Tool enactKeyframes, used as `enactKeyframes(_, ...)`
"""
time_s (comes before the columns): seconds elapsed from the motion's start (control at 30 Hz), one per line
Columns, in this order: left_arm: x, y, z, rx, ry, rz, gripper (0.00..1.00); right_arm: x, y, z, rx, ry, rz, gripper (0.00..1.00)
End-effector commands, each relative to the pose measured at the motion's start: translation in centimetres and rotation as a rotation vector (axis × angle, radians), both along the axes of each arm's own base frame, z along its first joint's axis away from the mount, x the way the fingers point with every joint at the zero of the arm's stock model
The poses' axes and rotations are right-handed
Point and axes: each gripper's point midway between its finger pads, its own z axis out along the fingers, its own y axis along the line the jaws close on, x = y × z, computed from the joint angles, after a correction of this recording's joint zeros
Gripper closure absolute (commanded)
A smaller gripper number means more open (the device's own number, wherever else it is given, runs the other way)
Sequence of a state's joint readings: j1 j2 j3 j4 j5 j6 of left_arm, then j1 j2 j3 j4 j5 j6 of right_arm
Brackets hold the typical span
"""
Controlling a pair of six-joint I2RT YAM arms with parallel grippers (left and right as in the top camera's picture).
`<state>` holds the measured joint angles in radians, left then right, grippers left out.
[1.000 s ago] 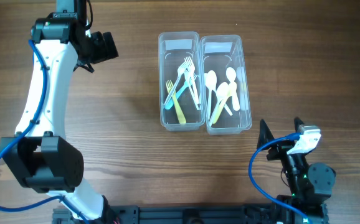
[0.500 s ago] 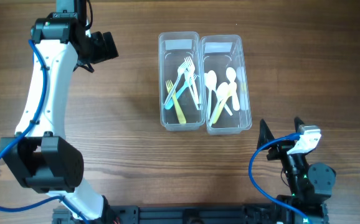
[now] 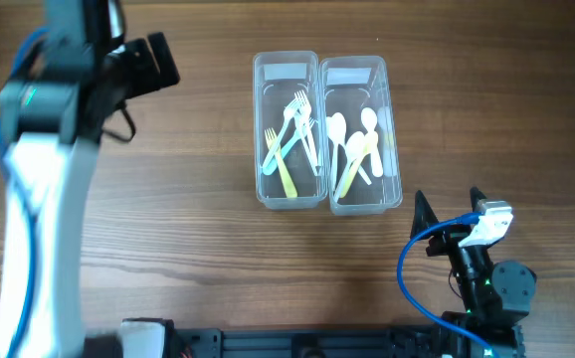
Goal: Pack container
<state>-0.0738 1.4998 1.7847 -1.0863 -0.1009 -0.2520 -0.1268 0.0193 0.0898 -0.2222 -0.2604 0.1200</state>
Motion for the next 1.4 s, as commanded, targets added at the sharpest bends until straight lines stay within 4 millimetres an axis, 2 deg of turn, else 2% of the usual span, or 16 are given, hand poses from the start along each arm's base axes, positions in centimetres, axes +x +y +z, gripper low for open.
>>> enactKeyframes(0.0, -4.0, 0.4, 8.4, -0.002, -0.291, 0.000, 0.00, 0.0, -0.1, 0.5, 0.008, -0.021, -0.012, 0.00)
enactKeyframes(0.03, -5.7, 1.0, 8.9, -0.004, -0.328, 0.014, 0.00, 0.0, -0.1, 0.5, 0.008, -0.021, -0.012, 0.00)
enactKeyframes(0.07, -7.4, 1.5, 8.2, -0.005, -0.339, 0.029, 0.00, 0.0, -0.1, 0.5, 0.008, -0.021, -0.012, 0.00)
enactKeyframes(0.1, -8.2, 1.7, 7.6, -0.005, -0.341, 0.035, 0.00, 0.0, -0.1, 0.5, 0.008, -0.021, -0.012, 0.00)
enactKeyframes(0.13, -9.5, 2.0, 6.2, -0.004, -0.353, 0.043, 0.00, 0.0, -0.1, 0.5, 0.008, -0.021, -0.012, 0.00)
enactKeyframes(0.2, -10.9, 2.2, 3.6, -0.004, -0.374, 0.048, 0.00, 0.0, -0.1, 0.5, 0.008, -0.021, -0.012, 0.00)
enactKeyframes(0.27, -11.8, 2.2, 0.8, -0.007, -0.426, 0.048, 0.00, 0.0, -0.1, 0.5, 0.008, -0.021, -0.012, 0.00)
enactKeyframes(0.37, -13.0, 2.3, -4.9, -0.037, -0.528, 0.062, 0.00, 0.0, -0.1, 0.5, 0.008, -0.021, -0.012, 0.00)
enactKeyframes(0.43, -13.6, 2.3, -8.1, -0.039, -0.568, 0.062, 0.00, 0.0, -0.1, 0.5, 0.008, -0.021, -0.012, 0.00)
enactKeyframes(0.53, -14.4, 2.4, -11.2, -0.040, -0.600, 0.065, 0.00, 0.0, -0.1, 0.5, 0.008, -0.021, -0.012, 0.00)
enactKeyframes(0.6, -14.9, 2.7, -12.6, -0.038, -0.612, 0.075, 0.00, 0.0, -0.1, 0.5, 0.008, -0.020, -0.012, 0.00)
enactKeyframes(0.7, -15.3, 3.1, -13.6, -0.032, -0.631, 0.094, 0.00, 0.0, -0.1, 0.4, 0.008, -0.017, -0.012, 0.00)
enactKeyframes(0.97, -15.7, 3.2, -18.1, -0.029, -0.591, 0.097, 0.00, 0.0, -0.1, 0.4, 0.009, -0.015, -0.012, 0.00)
enactKeyframes(1.37, -15.7, 3.2, -18.3, -0.029, -0.586, 0.097, 0.00, 0.0, -0.1, 0.4, 0.008, -0.015, -0.012, 0.00)
